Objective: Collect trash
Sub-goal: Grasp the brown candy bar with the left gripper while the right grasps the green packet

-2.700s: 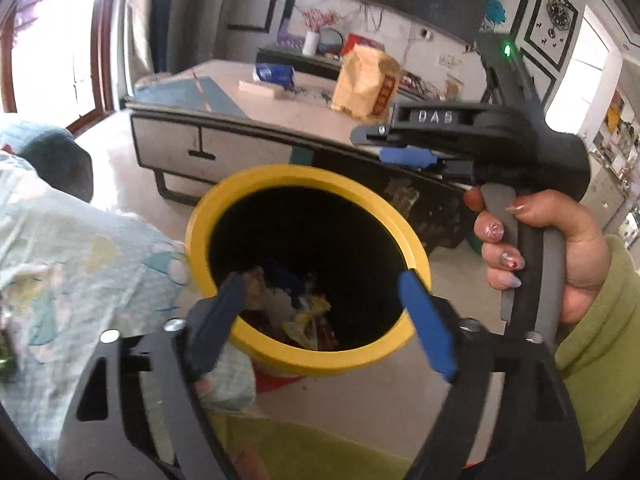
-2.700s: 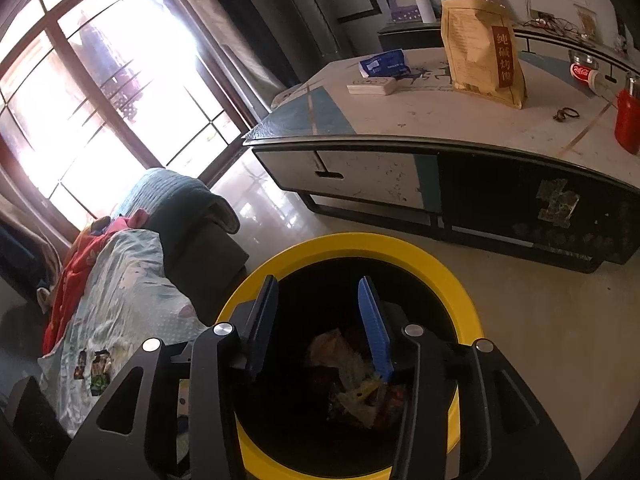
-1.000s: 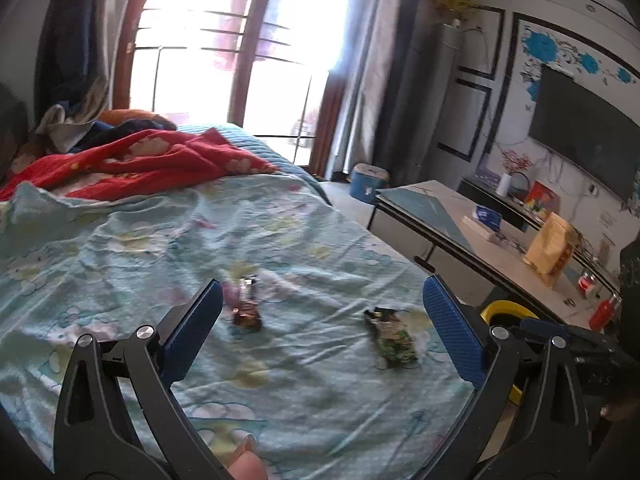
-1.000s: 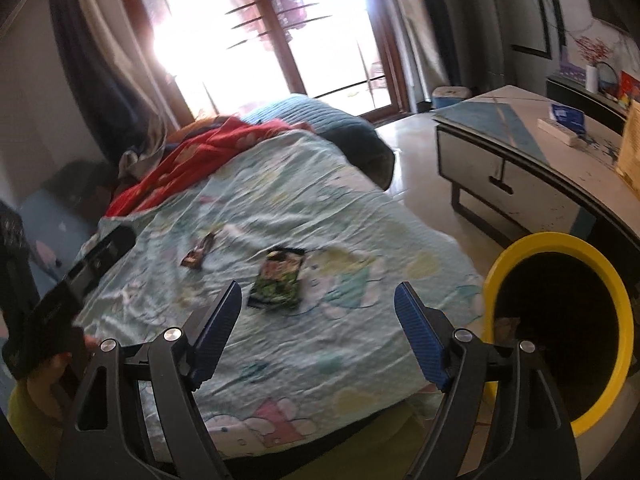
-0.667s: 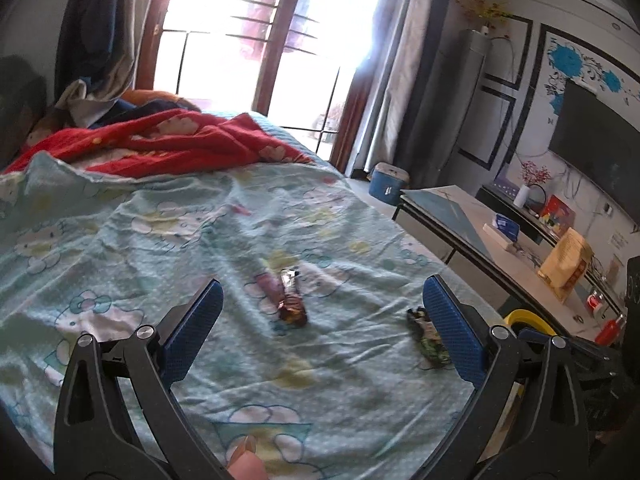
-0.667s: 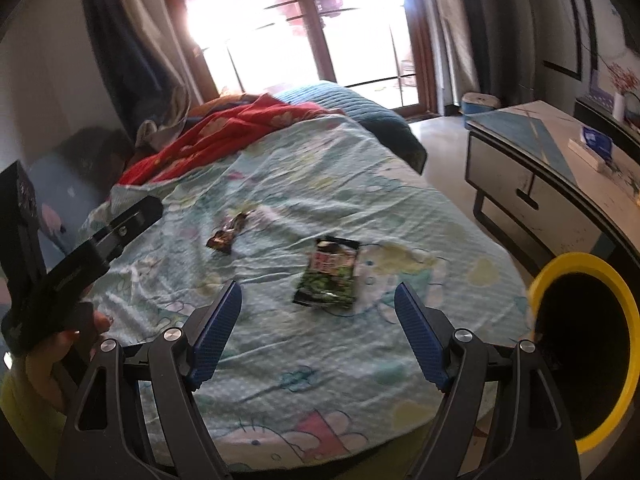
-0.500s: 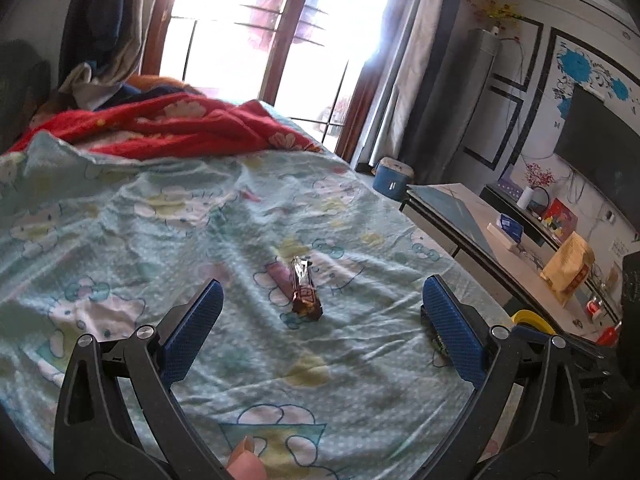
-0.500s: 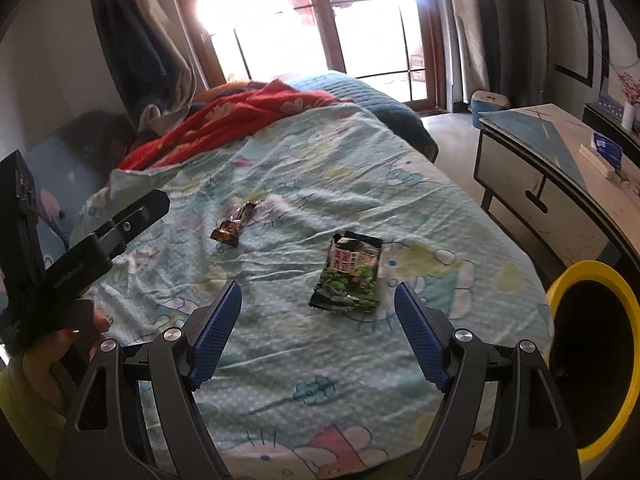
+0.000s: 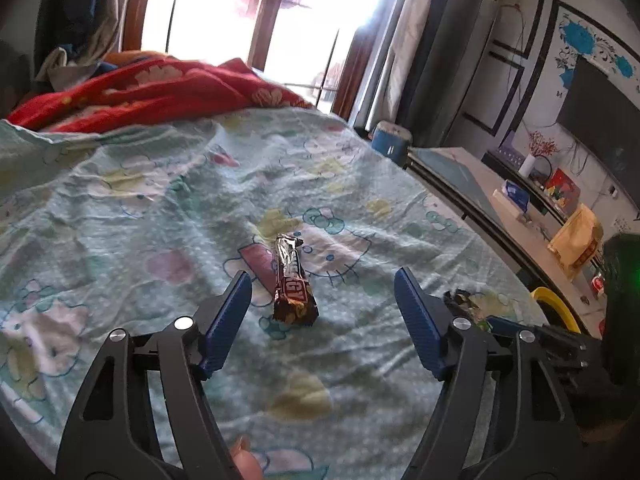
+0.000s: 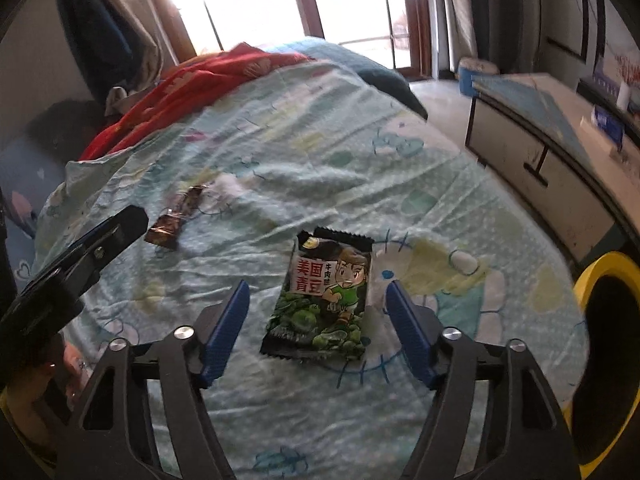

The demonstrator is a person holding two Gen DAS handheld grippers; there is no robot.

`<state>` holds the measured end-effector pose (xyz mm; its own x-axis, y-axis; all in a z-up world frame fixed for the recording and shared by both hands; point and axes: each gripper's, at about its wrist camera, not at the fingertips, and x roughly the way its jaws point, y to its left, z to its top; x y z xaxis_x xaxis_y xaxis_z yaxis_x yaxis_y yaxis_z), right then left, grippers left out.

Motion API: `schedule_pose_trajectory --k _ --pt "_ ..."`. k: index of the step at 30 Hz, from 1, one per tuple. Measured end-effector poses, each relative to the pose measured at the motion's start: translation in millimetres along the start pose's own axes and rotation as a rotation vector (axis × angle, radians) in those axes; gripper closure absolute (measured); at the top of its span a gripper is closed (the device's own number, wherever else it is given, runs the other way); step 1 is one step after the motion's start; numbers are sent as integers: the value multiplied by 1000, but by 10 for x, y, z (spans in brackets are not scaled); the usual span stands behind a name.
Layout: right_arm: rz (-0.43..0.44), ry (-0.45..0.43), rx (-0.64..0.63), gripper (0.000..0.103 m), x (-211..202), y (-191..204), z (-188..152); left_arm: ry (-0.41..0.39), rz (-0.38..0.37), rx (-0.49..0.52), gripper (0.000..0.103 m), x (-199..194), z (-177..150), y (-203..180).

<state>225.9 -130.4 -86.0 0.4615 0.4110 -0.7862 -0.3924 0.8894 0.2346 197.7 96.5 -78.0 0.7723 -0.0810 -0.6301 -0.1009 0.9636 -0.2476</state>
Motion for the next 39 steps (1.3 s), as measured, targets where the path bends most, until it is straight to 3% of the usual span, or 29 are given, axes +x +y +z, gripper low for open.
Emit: schedule_pose_trajectory --k 6,9,16,23,39 --pt "-43 -31 -53 66 14 22 -108 95 15 -44 47 243 -1 59" --pt "-50 -46 -80 74 -33 33 -158 116 24 -64 57 289 -7 98" --pt "-24 -55 -85 78 -192 25 -273 132 25 -67 92 304 -39 102" --pt "-8 -85 -58 78 -415 -82 -303 116 -10 -25 94 185 -95 -40" --pt "-41 -190 60 78 -985 -703 -277 88 -225 65 94 -162 -210 -901"
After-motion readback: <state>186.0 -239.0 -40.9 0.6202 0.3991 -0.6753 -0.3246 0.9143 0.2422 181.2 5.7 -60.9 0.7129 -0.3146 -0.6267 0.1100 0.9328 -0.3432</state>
